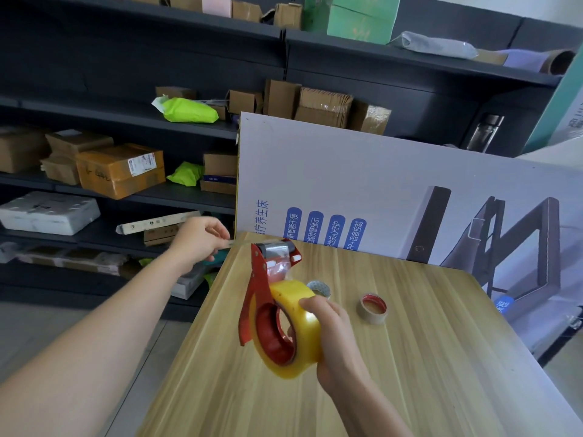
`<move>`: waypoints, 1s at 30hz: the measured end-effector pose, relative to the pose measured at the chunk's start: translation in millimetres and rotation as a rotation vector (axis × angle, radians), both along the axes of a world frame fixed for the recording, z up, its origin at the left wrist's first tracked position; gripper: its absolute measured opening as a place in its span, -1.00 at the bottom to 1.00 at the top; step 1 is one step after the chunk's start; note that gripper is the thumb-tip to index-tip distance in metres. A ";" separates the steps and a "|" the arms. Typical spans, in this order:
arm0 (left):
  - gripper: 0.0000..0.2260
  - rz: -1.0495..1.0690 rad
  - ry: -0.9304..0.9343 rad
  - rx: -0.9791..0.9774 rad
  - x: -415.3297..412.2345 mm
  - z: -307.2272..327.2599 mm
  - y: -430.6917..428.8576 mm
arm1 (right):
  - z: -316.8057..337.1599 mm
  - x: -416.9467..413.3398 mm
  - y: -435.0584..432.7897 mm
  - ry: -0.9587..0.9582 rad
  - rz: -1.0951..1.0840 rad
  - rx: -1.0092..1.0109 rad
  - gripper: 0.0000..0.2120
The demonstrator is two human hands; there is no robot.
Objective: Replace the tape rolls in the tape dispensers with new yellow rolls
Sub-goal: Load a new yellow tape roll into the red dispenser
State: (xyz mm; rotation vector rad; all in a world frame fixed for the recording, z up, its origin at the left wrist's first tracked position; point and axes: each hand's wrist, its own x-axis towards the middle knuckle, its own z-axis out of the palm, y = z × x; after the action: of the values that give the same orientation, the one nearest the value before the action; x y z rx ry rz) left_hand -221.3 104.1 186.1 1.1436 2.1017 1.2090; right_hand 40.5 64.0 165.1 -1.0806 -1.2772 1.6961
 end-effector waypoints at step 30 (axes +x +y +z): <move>-0.66 -0.022 -1.105 0.062 143.9 -119.1 -111.2 | -17.6 16.0 -19.6 0.120 -0.190 -0.245 -0.83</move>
State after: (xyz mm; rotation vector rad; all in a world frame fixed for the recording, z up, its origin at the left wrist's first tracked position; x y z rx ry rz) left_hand -77.4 -7.0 67.0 0.3212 1.1939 1.4246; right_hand 56.5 44.4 147.5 -1.1809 -0.8787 1.7727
